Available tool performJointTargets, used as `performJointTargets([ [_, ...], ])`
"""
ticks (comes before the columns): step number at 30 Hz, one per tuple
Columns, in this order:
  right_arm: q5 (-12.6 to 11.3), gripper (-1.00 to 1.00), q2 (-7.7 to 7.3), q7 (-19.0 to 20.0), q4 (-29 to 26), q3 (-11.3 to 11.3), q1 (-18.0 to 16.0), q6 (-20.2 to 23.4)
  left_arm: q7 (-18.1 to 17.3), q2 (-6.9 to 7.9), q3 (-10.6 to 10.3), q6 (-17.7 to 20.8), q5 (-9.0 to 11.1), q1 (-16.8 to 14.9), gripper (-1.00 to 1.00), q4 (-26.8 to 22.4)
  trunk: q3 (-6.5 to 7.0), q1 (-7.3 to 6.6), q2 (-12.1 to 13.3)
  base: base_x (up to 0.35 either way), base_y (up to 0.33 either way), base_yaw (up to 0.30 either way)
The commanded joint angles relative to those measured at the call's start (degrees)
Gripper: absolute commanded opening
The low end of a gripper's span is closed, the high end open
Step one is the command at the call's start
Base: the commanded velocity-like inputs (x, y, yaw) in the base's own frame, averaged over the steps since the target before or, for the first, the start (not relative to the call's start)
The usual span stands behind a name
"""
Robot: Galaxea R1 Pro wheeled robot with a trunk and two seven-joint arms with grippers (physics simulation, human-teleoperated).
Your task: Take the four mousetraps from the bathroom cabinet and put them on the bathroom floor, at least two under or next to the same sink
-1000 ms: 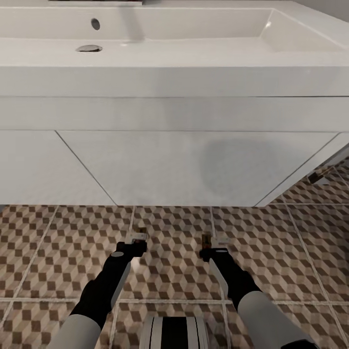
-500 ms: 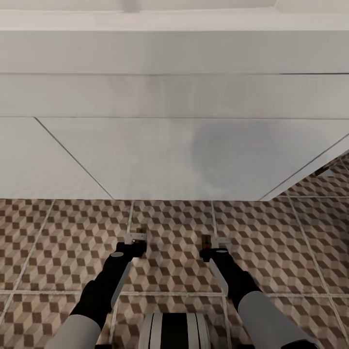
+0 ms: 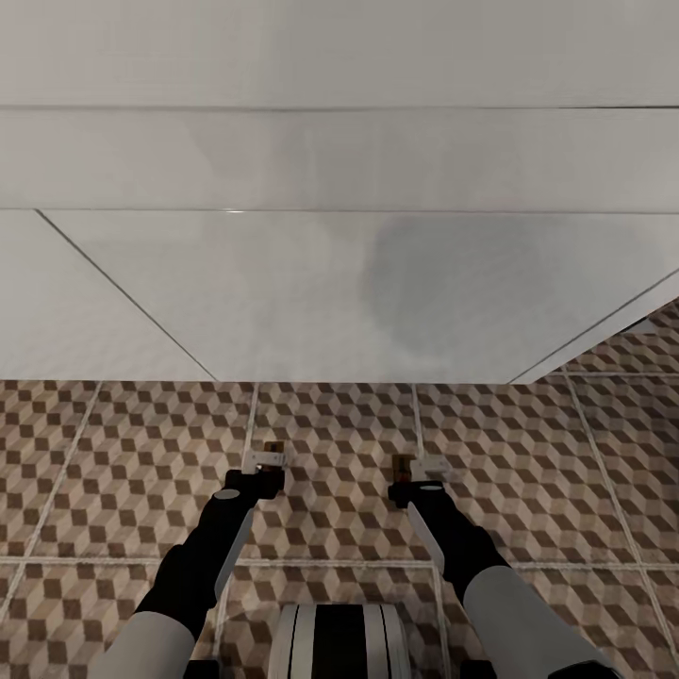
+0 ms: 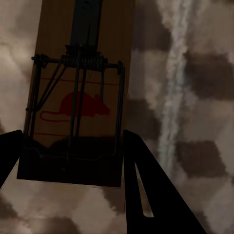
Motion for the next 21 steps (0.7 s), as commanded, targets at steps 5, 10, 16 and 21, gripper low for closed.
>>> performJointTargets([
  [5, -0.81, -1.00, 0.09, -0.38, -0.26, 0.27, -0.02, 0.56, 0.28, 0.02, -0.13, 0.33, -0.39, 0.00, -1.00, -0.13, -0.03, -0.01, -0.01, 0.000, 0.000, 0.000],
  [10, -0.87, -1.00, -0.05, -0.24, -0.30, 0.23, -0.02, 0.68, 0.28, 0.02, -0.12, 0.28, -0.38, 0.00, -1.00, -0.14, -0.03, -0.01, -0.01, 0.000, 0.000, 0.000],
  [16, -0.91, -1.00, -0.04, -0.14, -0.31, 0.19, -0.02, 0.70, 0.28, 0.03, -0.11, 0.25, -0.38, -0.02, -1.00, -0.14, -0.03, -0.01, -0.01, 0.000, 0.000, 0.000],
  [21, -0.17, -1.00, -0.02, -0.24, 0.66, 0.01, -0.66, -0.11, 0.91, 0.01, -0.38, -0.77, 0.20, -0.35, -1.00, 0.83, -0.03, -0.01, -0.01, 0.000, 0.000, 0.000],
])
